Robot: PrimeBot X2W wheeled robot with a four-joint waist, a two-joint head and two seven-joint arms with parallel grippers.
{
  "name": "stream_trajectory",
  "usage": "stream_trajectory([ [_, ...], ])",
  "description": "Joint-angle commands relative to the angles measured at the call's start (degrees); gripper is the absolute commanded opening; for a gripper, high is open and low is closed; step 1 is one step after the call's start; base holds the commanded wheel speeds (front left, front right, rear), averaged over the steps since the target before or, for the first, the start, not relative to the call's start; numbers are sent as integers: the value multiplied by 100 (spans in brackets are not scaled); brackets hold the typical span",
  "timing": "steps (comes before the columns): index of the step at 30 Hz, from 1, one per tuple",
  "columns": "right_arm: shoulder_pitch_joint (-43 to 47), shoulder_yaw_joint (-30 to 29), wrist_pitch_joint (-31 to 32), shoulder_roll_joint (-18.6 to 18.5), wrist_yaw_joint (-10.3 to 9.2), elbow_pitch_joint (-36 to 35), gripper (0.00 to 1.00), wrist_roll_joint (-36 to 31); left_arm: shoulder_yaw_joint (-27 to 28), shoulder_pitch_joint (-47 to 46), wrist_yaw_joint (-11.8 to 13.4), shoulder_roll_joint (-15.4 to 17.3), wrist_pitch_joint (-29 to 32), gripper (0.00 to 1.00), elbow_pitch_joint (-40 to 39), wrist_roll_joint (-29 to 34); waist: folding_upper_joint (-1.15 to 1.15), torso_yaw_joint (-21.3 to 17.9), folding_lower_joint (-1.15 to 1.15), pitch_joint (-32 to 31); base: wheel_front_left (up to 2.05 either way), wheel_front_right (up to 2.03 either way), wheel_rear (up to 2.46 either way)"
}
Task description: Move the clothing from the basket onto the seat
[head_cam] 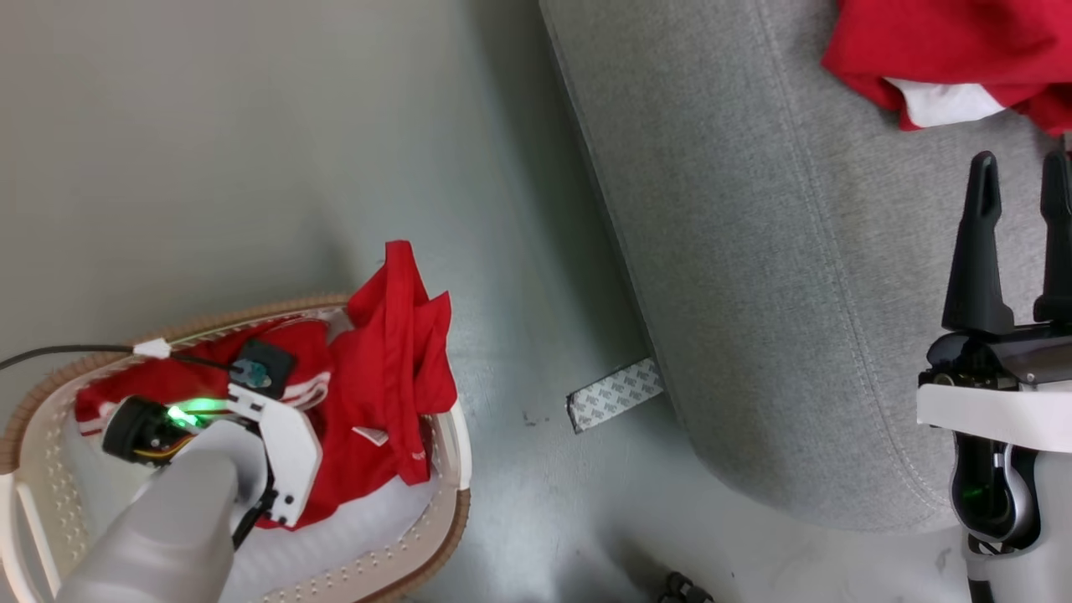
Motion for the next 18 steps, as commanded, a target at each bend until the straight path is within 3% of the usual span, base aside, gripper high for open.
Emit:
stream_trajectory([
  [1,-56,-6,-18,13,-11,24,100,-17,-17,-53,3,3,-61,0,-16,-86,0,4,-1,-69,0,0,0],
  [11,253,-331,-17,3,-11,237,100,-688,-400,559,2,-689,-1043,0,-610,-841,0,838,-1,-1783,0,0,0],
  [18,708,-346,-10,-225,-11,440,100,-859,-553,772,2,-771,-1335,0,-1486,-1297,0,1486,-1,-2994,0,0,0],
])
